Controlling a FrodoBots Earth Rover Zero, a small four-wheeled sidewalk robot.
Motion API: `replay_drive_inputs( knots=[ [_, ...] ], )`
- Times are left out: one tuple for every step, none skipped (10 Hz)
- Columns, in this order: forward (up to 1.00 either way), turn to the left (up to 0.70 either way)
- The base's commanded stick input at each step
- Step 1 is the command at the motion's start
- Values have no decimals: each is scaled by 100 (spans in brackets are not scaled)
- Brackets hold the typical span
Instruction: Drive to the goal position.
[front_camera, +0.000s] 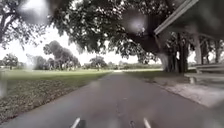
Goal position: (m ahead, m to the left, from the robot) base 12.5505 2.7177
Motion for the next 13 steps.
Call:
replay_drive_inputs(
  knots=[
    [100, 0],
    [100, 0],
    [100, 0],
    [100, 0],
    [100, 0],
    [100, 0],
    [100, 0],
    [100, 0],
    [100, 0],
    [100, 0],
    [100, 0],
    [100, 0],
    [100, -19]
  ],
)
